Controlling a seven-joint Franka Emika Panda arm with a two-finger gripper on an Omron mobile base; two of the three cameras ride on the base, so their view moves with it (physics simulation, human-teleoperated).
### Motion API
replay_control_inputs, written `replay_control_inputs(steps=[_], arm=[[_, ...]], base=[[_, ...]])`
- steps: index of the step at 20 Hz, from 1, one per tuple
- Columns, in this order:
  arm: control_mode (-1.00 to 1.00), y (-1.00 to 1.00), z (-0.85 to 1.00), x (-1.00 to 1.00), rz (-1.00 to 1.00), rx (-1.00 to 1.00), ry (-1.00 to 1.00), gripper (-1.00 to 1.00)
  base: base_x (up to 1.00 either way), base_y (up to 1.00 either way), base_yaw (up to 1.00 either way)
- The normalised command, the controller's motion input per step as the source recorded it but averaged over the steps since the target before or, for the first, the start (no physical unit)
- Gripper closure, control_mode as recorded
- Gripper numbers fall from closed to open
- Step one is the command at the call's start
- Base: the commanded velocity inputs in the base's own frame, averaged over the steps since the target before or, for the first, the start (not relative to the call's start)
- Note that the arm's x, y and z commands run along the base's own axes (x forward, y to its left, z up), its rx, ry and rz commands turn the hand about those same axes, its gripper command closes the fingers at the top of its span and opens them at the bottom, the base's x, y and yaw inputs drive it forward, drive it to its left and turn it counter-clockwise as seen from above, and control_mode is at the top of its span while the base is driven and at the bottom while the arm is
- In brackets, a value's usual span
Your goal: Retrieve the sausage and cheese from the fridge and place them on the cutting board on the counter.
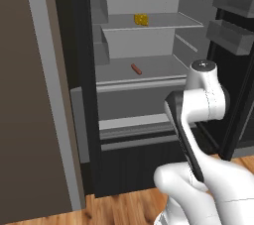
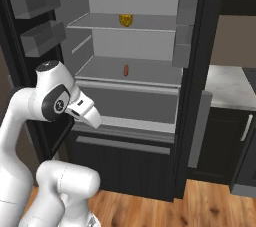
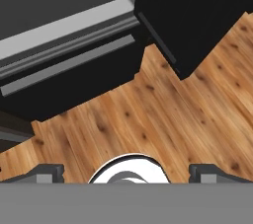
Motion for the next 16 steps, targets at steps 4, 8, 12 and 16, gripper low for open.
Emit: replay_control_inputs(steps=[4,8,12,16], arm=[[-1.0,0.0,0.0,0.0,0.0,0.0,0.0,-1.0],[-1.0,0.0,0.0,0.0,0.0,0.0,0.0,-1.0],[-1.0,0.0,0.0,0.0,0.0,0.0,0.0,-1.0],[-1.0,0.0,0.0,0.0,0.0,0.0,0.0,-1.0]], base=[[0.0,0.0,0.0],[0.0,0.0,0.0],[0.0,0.0,0.0],[0.0,0.0,0.0]])
